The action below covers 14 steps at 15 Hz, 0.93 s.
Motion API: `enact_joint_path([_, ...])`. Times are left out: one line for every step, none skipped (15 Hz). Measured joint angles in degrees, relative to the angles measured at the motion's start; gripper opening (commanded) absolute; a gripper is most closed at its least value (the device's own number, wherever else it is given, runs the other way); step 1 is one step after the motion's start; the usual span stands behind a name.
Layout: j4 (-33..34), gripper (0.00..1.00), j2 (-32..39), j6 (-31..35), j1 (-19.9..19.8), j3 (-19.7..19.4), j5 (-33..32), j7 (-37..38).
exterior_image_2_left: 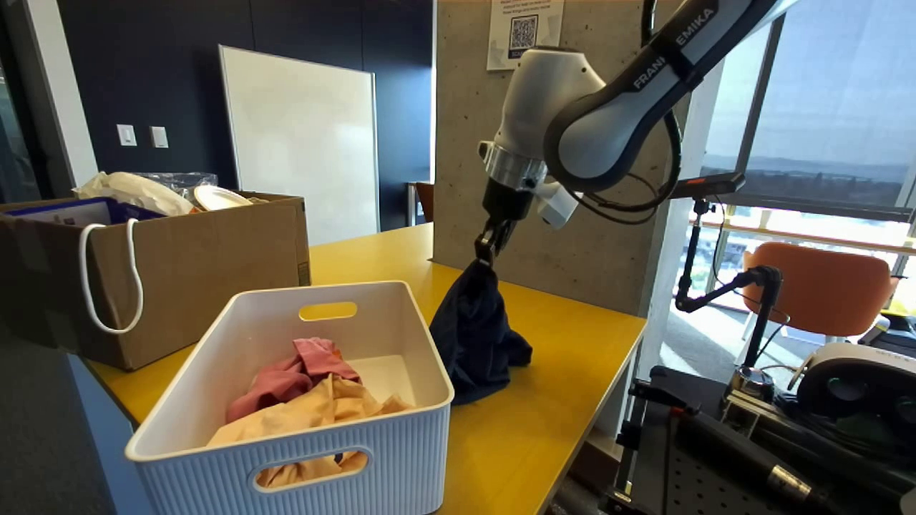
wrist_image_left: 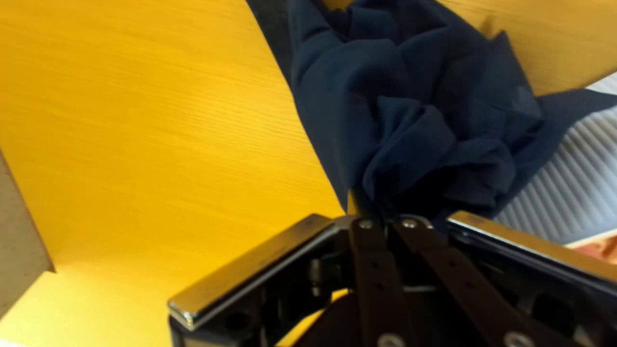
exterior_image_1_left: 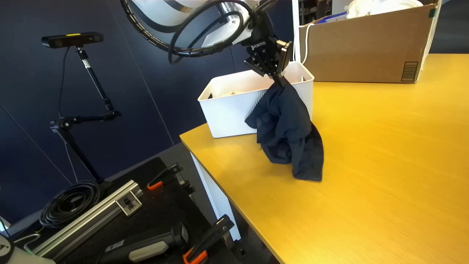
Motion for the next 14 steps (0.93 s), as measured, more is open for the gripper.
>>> enact_joint_path([-1.4,0.01,-1.8,-0.1,-1.1,-1.3,-0.8,0.4])
enact_joint_path([-2.6,0.01,-3.5,-0.1,-2.6,-2.7,-1.5,0.6])
enact_joint_path([-3.6,0.01,-4.8,0.0,-4.4,-3.9,-2.0,0.6])
enact_joint_path([-4.1,0.01,-5.8,0.2,-6.4,-5.1,-2.5,0.5])
enact_joint_path([-4.3,0.01,-6.5,0.4,-8.3,-6.1,-2.8,0.4])
enact_joint_path([-4.2,0.01,-6.9,0.6,-10.0,-7.0,-2.9,0.4])
enact_joint_path([-3.8,0.01,-7.0,0.7,-11.6,-7.8,-2.9,0.4])
enact_joint_path([-3.2,0.01,-7.1,0.8,-12.9,-8.5,-3.0,0.4])
enact_joint_path([-2.5,0.01,-7.0,0.8,-14.1,-9.2,-3.2,0.5])
enact_joint_path([-1.7,0.01,-7.0,0.9,-15.1,-9.8,-3.5,0.8])
enact_joint_path([-0.9,0.01,-7.0,0.9,-15.8,-10.3,-3.7,1.1])
enact_joint_path([0.1,0.01,-6.9,1.0,-16.4,-10.7,-3.7,1.4])
enact_joint_path([1.0,0.01,-6.9,1.2,-16.8,-10.9,-3.7,1.9])
enact_joint_path([1.9,0.01,-6.9,1.5,-17.2,-11.1,-3.7,2.6])
